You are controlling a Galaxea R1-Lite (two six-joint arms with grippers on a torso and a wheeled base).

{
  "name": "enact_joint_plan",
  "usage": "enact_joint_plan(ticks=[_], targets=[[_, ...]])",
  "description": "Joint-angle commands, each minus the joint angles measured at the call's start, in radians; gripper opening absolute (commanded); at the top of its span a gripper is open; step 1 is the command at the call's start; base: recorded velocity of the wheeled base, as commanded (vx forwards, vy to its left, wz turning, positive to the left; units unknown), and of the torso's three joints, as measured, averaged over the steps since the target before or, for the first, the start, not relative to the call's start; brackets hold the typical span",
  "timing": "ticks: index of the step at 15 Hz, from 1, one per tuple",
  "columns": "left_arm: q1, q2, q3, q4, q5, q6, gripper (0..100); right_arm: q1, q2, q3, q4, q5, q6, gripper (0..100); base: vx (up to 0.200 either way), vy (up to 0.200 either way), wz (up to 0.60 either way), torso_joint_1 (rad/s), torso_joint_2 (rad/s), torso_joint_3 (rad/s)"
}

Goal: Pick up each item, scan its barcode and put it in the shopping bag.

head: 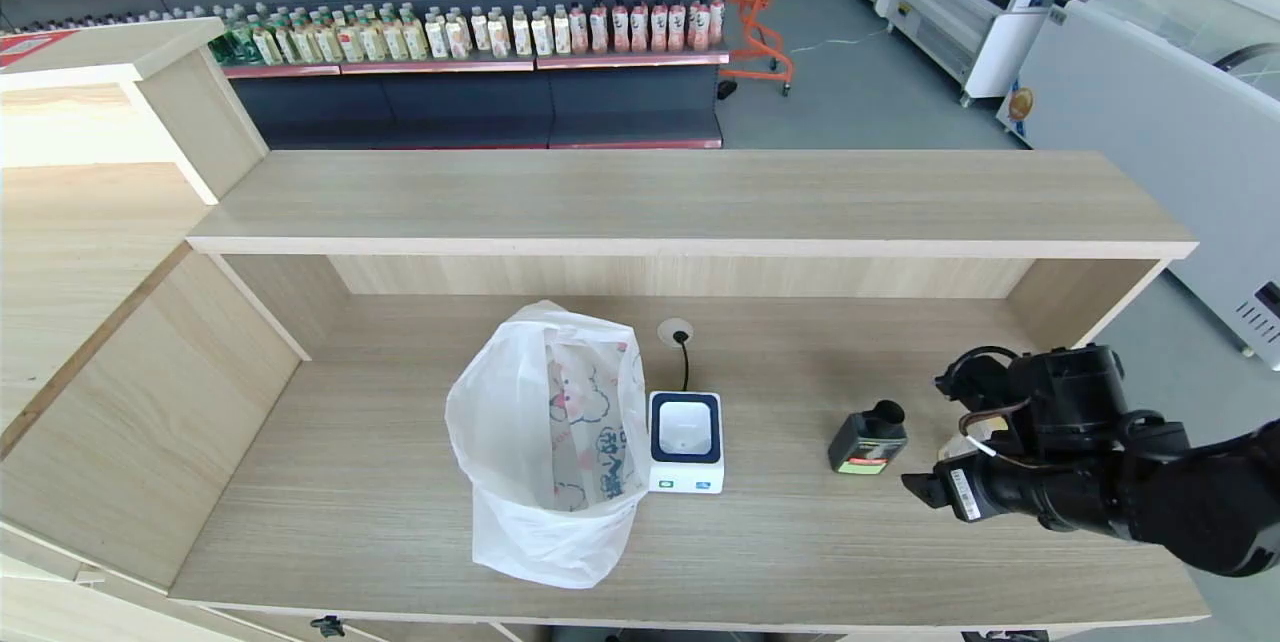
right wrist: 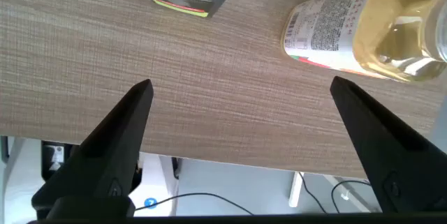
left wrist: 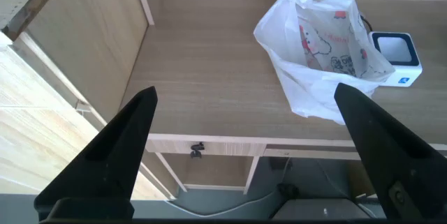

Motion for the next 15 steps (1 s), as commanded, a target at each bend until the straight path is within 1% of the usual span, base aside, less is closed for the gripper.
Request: enact_joint_plan(ticks=[1, 2, 3, 6, 11, 15], targets=[[0.000, 0.002, 0.000, 0.000, 0.001, 0.000, 100, 0.037, 0.085, -0.036, -0.019, 0.000, -0.002, 100, 0.000, 0.000, 0.00, 0.000, 0.00, 0.000], [0.000, 0.002, 0.000, 0.000, 0.001, 0.000, 100, 0.042, 0.108, -0.048, -0.044, -0.006, -0.013, 100, 0.000, 0.000, 0.00, 0.000, 0.00, 0.000], [0.000, 0.002, 0.000, 0.000, 0.001, 0.000, 100, 0.037, 0.131, -0.054, -0.080, -0.009, -0.057, 100, 0.000, 0.000, 0.00, 0.000, 0.00, 0.000], [0.000, 0.002, 0.000, 0.000, 0.001, 0.000, 100, 0.016, 0.175, -0.069, -0.136, -0.009, -0.188, 100, 0.000, 0.000, 0.00, 0.000, 0.00, 0.000], [0.000, 0.002, 0.000, 0.000, 0.001, 0.000, 100, 0.036, 0.246, -0.146, -0.159, -0.008, -0.198, 100, 0.000, 0.000, 0.00, 0.000, 0.00, 0.000], [0.000, 0.002, 0.000, 0.000, 0.001, 0.000, 100, 0.067, 0.313, -0.198, -0.214, -0.006, -0.198, 100, 0.000, 0.000, 0.00, 0.000, 0.00, 0.000]])
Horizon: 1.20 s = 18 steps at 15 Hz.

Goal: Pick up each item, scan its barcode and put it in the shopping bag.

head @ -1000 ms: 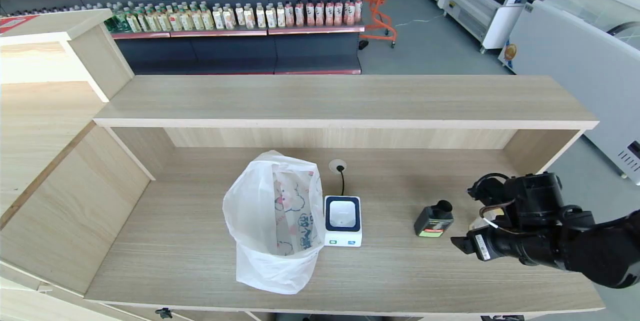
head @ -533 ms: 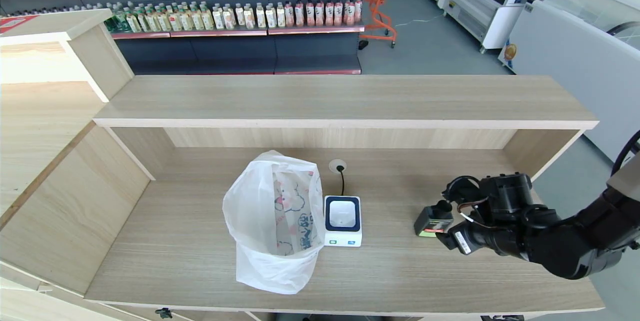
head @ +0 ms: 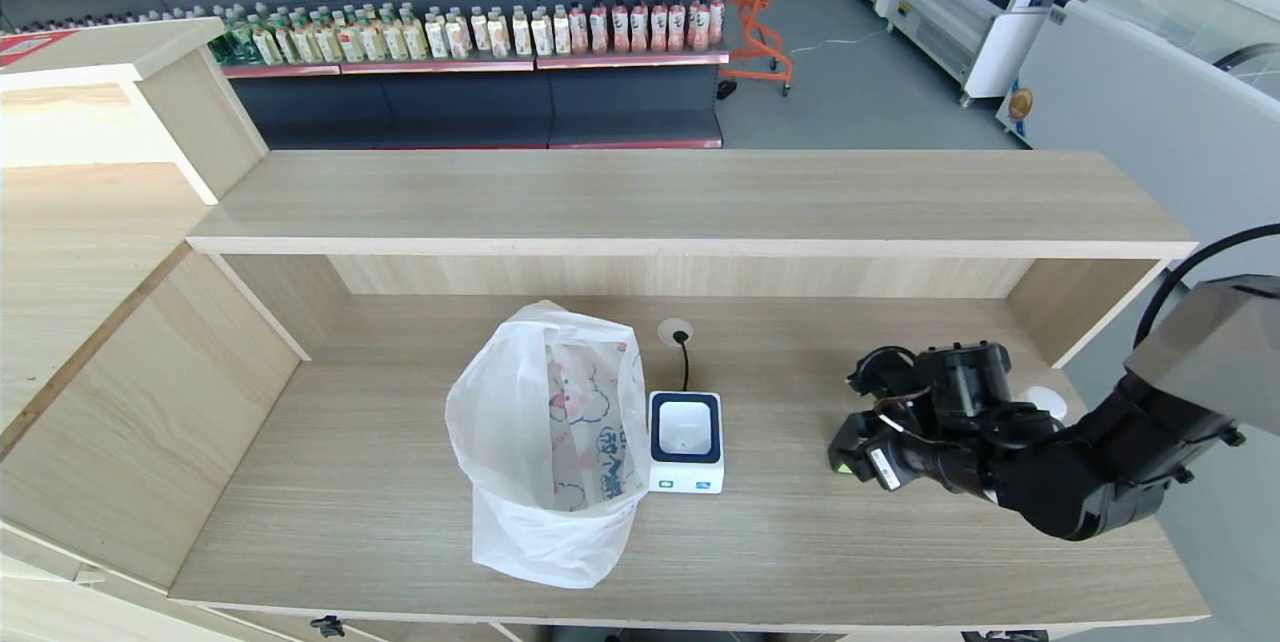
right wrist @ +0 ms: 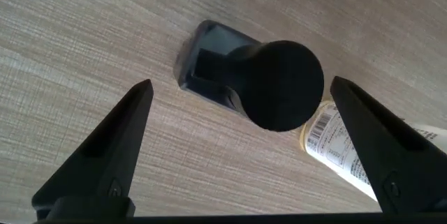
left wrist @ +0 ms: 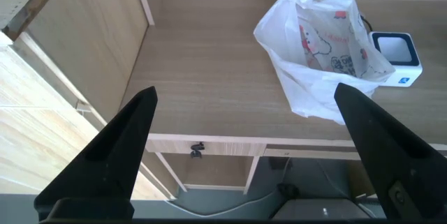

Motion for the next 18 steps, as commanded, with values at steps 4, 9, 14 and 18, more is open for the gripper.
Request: enact_joint_plan(ticks=[4, 9, 14, 18], targets=[[0.000, 0.002, 0.000, 0.000, 0.001, 0.000, 100, 0.029, 0.082, -0.074, -0.006, 0.001, 0.001, 100, 0.000, 0.000, 0.00, 0.000, 0.00, 0.000], [0.000, 0.002, 0.000, 0.000, 0.001, 0.000, 100, 0.044, 0.103, -0.094, -0.006, 0.001, 0.004, 100, 0.000, 0.000, 0.00, 0.000, 0.00, 0.000], [0.000, 0.002, 0.000, 0.000, 0.001, 0.000, 100, 0.072, 0.122, -0.097, -0.056, 0.003, 0.012, 0, 0.000, 0.000, 0.00, 0.000, 0.00, 0.000], [0.000, 0.002, 0.000, 0.000, 0.001, 0.000, 100, 0.075, 0.099, -0.018, -0.093, 0.001, 0.035, 0, 0.000, 0.000, 0.00, 0.000, 0.00, 0.000]])
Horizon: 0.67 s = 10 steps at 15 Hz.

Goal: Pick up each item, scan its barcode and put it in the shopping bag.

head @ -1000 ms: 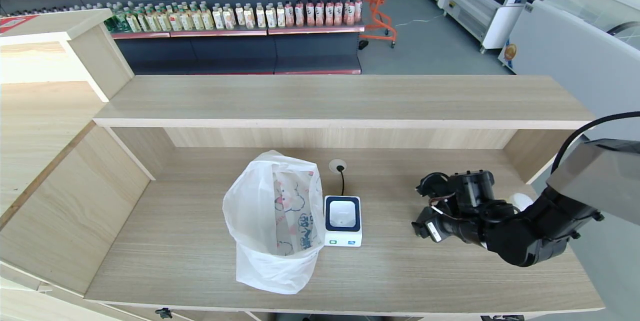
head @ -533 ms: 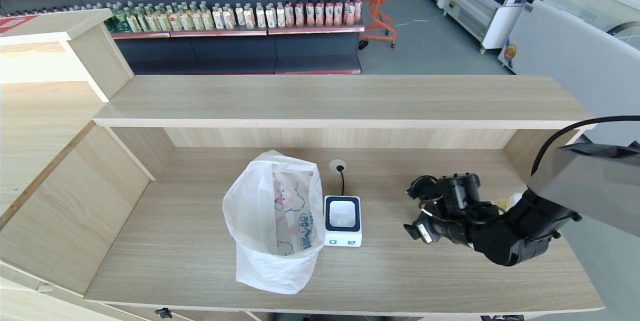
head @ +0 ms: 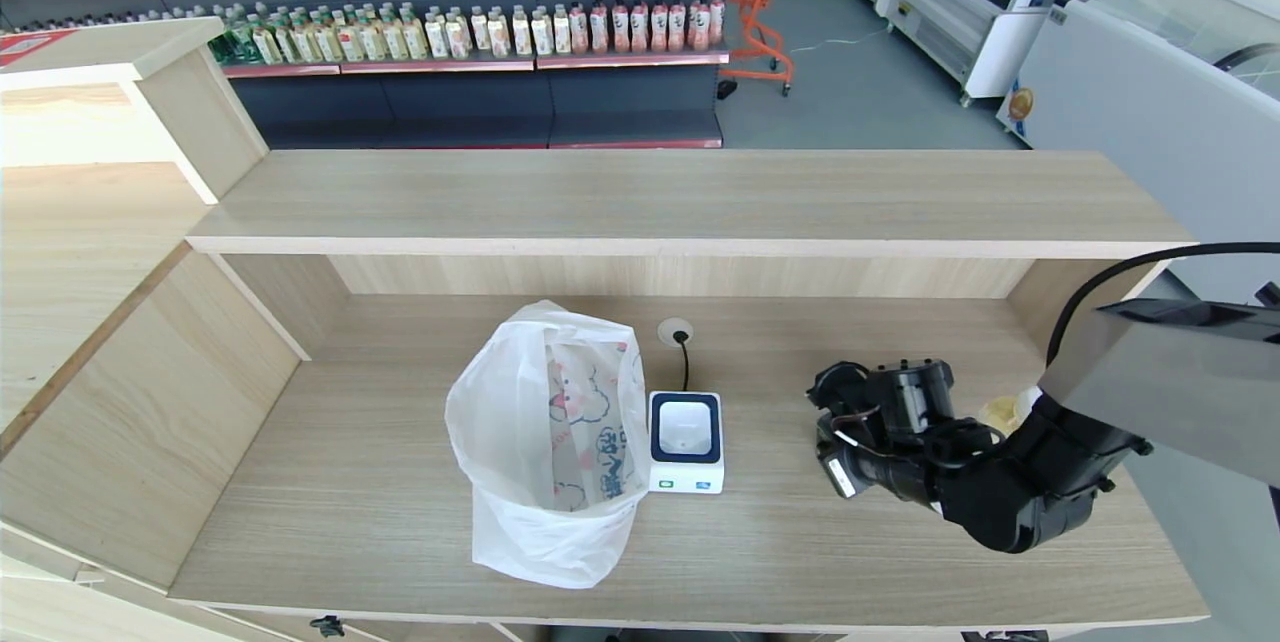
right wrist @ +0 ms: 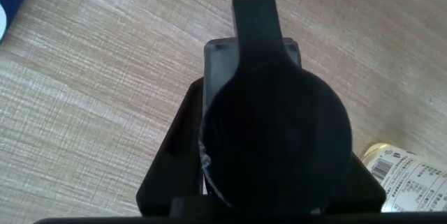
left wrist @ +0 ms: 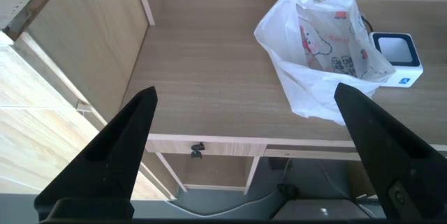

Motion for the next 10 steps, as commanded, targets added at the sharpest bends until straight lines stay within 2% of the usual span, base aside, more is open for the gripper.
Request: enact_joint_plan(ticks=[1, 5, 7, 8, 10], targets=[[0.000, 0.002, 0.000, 0.000, 0.000, 0.000, 100, 0.001, -0.024, 0.058, -0.030, 0.000, 0.027, 0, 0.000, 0.000, 0.00, 0.000, 0.00, 0.000], [0.000, 0.002, 0.000, 0.000, 0.000, 0.000, 100, 0.006, -0.124, 0.153, -0.116, 0.001, 0.126, 0, 0.000, 0.000, 0.00, 0.000, 0.00, 0.000], [0.000, 0.002, 0.000, 0.000, 0.000, 0.000, 100, 0.000, -0.322, 0.275, -0.198, 0.000, 0.209, 0, 0.000, 0.000, 0.00, 0.000, 0.00, 0.000], [0.000, 0.002, 0.000, 0.000, 0.000, 0.000, 100, -0.006, -0.394, 0.354, -0.234, -0.002, 0.212, 0, 0.000, 0.000, 0.00, 0.000, 0.00, 0.000], [0.000, 0.002, 0.000, 0.000, 0.000, 0.000, 100, -0.002, -0.544, 0.396, -0.198, -0.002, 0.175, 0, 0.000, 0.000, 0.00, 0.000, 0.00, 0.000]])
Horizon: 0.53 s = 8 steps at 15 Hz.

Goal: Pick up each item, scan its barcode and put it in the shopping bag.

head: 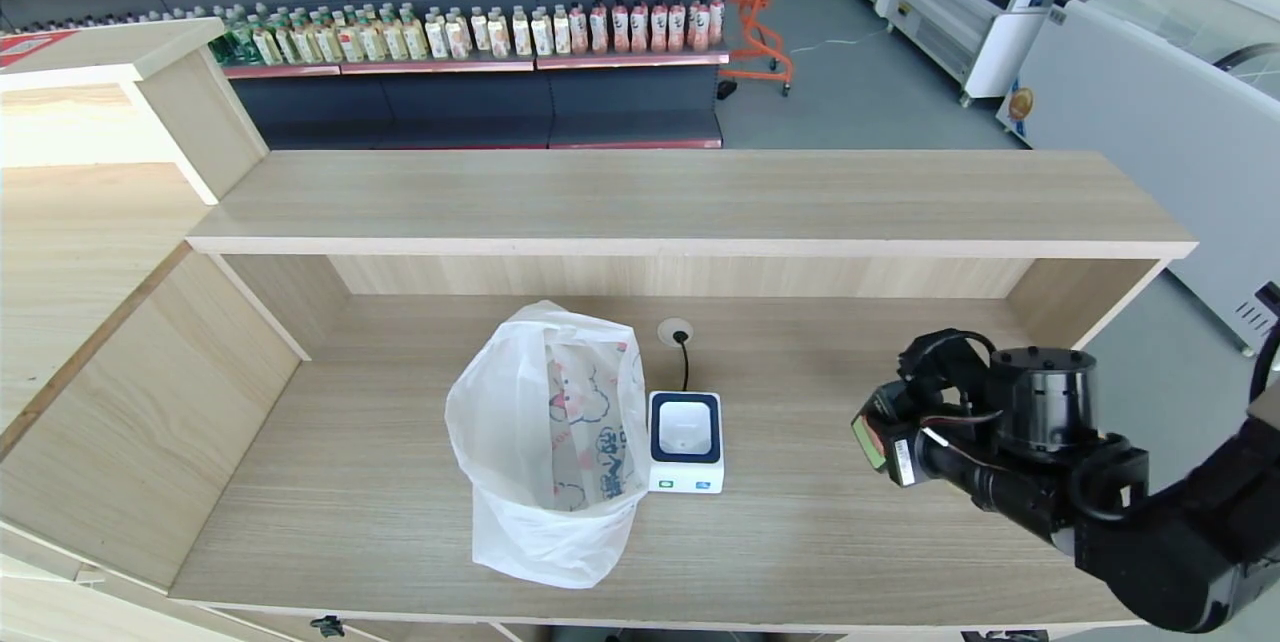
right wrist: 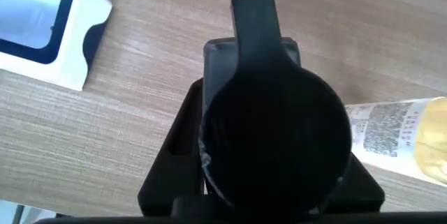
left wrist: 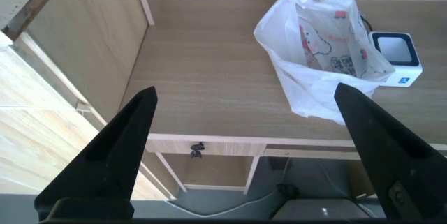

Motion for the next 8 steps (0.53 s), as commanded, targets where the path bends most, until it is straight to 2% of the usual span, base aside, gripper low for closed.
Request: enact_joint_plan(ticks=[1, 3, 5, 7, 8], targets=[[0.000, 0.002, 0.000, 0.000, -0.001, 0.000, 100, 0.030, -0.249, 0.077, 0.044, -0.003, -0.067, 0, 0.000, 0.000, 0.00, 0.000, 0.00, 0.000], [0.000, 0.002, 0.000, 0.000, 0.001, 0.000, 100, 0.029, -0.316, 0.084, 0.069, -0.003, -0.283, 0, 0.000, 0.000, 0.00, 0.000, 0.00, 0.000], [0.000, 0.002, 0.000, 0.000, 0.001, 0.000, 100, 0.029, -0.376, 0.088, 0.072, 0.024, -0.565, 0, 0.000, 0.000, 0.00, 0.000, 0.00, 0.000], [0.001, 0.002, 0.000, 0.000, 0.001, 0.000, 100, 0.027, -0.395, 0.090, 0.072, 0.156, -0.688, 0, 0.000, 0.000, 0.00, 0.000, 0.00, 0.000], [0.000, 0.002, 0.000, 0.000, 0.001, 0.000, 100, 0.010, -0.392, 0.090, 0.089, 0.349, -0.884, 0, 0.000, 0.000, 0.00, 0.000, 0.00, 0.000]])
